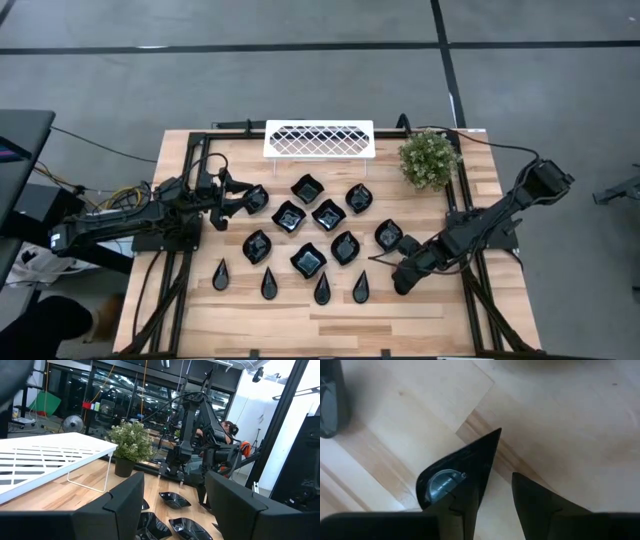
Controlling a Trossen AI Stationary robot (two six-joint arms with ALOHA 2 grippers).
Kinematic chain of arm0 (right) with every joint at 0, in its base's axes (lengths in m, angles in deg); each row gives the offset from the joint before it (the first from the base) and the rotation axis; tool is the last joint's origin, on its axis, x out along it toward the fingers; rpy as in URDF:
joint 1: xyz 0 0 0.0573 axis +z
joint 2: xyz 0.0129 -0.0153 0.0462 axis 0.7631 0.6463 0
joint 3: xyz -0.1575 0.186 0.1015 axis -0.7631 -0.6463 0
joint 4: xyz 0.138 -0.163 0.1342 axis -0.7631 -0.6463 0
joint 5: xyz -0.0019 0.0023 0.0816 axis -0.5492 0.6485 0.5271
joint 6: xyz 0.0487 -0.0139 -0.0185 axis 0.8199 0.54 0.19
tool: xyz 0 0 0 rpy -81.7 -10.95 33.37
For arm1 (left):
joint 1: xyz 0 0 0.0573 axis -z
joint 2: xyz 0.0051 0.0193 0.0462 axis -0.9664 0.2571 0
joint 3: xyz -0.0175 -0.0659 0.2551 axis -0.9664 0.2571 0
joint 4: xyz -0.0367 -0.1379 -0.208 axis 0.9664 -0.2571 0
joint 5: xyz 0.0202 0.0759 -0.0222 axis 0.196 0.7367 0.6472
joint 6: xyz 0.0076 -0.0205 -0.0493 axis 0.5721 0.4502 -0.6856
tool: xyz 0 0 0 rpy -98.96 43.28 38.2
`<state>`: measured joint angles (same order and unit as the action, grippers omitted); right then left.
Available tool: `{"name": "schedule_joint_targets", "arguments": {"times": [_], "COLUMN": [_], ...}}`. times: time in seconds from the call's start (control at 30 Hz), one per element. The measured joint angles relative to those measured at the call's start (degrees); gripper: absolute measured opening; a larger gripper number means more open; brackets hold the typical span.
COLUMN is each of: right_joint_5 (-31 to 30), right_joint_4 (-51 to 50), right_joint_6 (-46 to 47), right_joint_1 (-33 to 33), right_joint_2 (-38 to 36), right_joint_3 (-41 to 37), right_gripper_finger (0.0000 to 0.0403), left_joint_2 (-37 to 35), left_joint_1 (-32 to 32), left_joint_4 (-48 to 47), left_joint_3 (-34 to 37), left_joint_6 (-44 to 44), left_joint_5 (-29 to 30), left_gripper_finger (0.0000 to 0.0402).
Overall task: Pick & Place Mini shaped plates
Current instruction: Put the drop-shaped plate on the shelf
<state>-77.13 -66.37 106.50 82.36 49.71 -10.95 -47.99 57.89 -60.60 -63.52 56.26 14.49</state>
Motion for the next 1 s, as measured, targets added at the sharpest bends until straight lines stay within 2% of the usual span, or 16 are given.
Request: {"name": "schedule_joint_targets", "arguments": {"times": [0.23,0.6,1.0], "right_joint_5": [0.01,0.02,0.19], "right_joint_4": [0.06,0.32,1.07], "right_joint_6": [-0.23,-0.38,-0.36], "right_joint_1": [-0.02,-0.02,-0.02], "right_joint_2": [0.09,0.05,-1.39], "right_joint_3": [0.0,0.0,-0.02], "right_gripper_finger": [0.0091,0.0008,0.0002], "left_joint_2": [0.0,0.0,0.02], "left_joint_1": [-0.02,-0.01,-0.02], "left_joint_4": [0.22,0.31,0.43], "left_joint_3": [0.0,0.0,0.0], "left_joint_6": [0.0,0.01,0.0], "left_joint_5": [0.0,0.01,0.01], "left_gripper_finger": [0.0214,0.0214,0.0214]}}
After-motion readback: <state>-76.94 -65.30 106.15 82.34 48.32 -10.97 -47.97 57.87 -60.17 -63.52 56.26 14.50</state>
